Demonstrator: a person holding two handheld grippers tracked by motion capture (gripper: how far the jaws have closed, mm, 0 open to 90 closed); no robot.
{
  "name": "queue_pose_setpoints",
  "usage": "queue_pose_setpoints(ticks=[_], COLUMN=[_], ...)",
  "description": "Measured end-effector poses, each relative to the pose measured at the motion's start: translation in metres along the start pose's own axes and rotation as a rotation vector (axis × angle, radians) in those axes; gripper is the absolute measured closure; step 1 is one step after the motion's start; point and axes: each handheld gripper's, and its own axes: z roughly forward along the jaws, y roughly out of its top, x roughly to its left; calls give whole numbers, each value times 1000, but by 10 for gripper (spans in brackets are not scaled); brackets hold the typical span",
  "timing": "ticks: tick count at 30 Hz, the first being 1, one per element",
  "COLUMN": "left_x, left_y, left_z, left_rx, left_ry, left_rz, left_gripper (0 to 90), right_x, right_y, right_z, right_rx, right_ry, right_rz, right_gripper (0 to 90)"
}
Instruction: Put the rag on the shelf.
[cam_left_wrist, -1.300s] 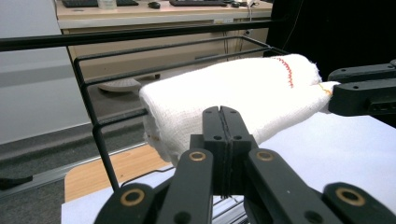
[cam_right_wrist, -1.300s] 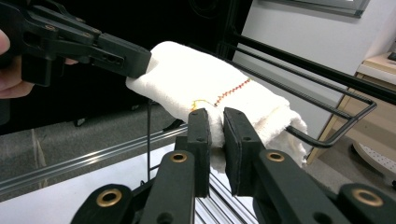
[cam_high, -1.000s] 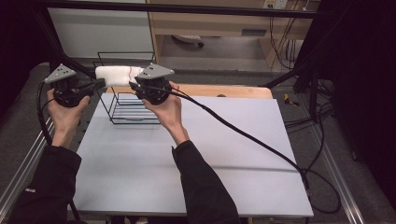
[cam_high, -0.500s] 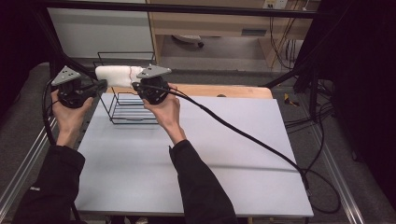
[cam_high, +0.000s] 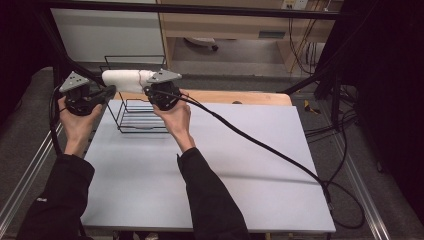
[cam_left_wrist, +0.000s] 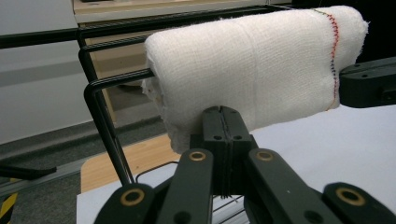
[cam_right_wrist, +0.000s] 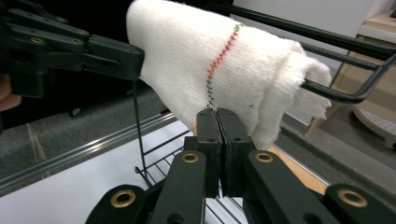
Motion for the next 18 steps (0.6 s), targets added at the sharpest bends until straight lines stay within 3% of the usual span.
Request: queue_pose_setpoints(ticks=[7, 18], left_x=[-3, -10], left_y=[2, -4], left_z=[-11, -26], left_rx=[1, 50], left_ry=[-10, -23], left_rz=[-5, -13], left_gripper=[830, 612], right_x=[3, 2], right_y=[5, 9], right_z=[-12, -39], right_rx=[-18, -17], right_ry=[47, 75], right_rz=[9, 36], right_gripper=[776, 589])
